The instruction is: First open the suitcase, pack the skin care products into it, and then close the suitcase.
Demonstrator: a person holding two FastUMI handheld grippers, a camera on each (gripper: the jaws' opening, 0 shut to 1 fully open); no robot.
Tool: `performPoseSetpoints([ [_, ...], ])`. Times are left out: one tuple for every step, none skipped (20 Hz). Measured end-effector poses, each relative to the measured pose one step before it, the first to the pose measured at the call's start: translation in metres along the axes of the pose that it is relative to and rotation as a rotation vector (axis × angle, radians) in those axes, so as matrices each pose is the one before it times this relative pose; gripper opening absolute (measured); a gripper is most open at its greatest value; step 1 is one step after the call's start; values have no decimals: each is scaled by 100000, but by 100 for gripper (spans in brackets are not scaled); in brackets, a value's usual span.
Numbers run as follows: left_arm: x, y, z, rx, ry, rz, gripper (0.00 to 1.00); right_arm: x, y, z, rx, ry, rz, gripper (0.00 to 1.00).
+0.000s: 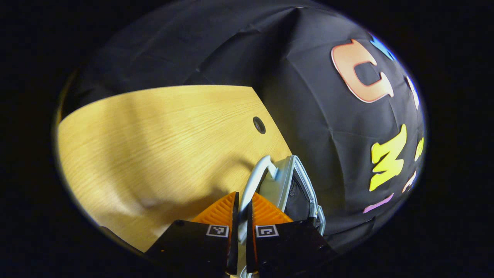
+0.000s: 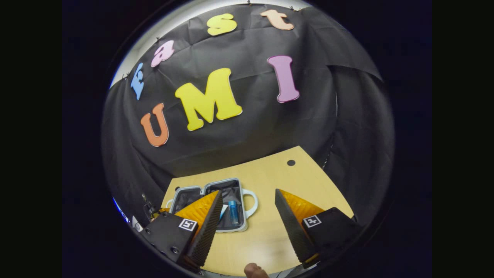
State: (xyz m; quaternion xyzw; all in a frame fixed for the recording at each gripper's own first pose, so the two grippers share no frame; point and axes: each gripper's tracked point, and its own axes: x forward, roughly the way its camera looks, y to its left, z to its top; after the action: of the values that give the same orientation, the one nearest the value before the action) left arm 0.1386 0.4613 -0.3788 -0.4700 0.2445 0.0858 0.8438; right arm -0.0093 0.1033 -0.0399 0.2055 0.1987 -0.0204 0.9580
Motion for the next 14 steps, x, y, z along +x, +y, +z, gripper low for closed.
performPoseSetpoints([
  [-390, -604, 685, 3086, -2485, 780, 11, -514, -670, 274, 811, -1229, -546, 81],
  [-474, -856, 829, 2141, -2711, 949, 10, -632, -750, 356, 586, -1172, -478, 81],
  [-598, -881, 712, 3108, -2204, 751, 10, -554, -830, 429, 166, -1434, -358, 81],
  [-595, -1100, 778, 3618, -3352, -231, 9, -559, -707, 588, -136, -1657, 100, 81],
  [-781, -1119, 906, 3809, -3286, -227, 9, -595, -837, 755, -222, -2545, -498, 76],
  [-777, -1414, 787, 3590, -2968, -267, 8, -421, -615, 611, -398, -1765, 574, 81],
  [-853, -1685, 692, 3483, -2539, -339, 8, -484, -680, 497, -337, -1899, 374, 76],
  [-1018, -1375, 685, 3740, -2501, 299, 8, -462, -478, 466, -487, -1693, 1034, 81],
  [-1027, -1508, 639, 3903, -2494, 576, 8, -182, -774, 426, -496, -1576, 694, 76],
  [-1153, -1641, 672, 3430, -2537, -3, 8, -121, -786, 496, -216, -1180, 876, 76],
  [-1073, -1882, 735, 3409, -2736, 180, 8, -289, -492, 447, -78, -833, 1049, 76],
  [-1061, -1719, 621, 5178, -2947, -14, 8, -126, -767, 592, -276, -1135, 404, 81],
  [-1079, -2242, 474, 5810, -2947, -975, 7, -44, -851, 516, -757, -1163, 329, 76],
  [-906, -2424, 614, 6096, -3630, -1516, 8, -9, -745, 439, -1425, -1156, 260, 81],
])
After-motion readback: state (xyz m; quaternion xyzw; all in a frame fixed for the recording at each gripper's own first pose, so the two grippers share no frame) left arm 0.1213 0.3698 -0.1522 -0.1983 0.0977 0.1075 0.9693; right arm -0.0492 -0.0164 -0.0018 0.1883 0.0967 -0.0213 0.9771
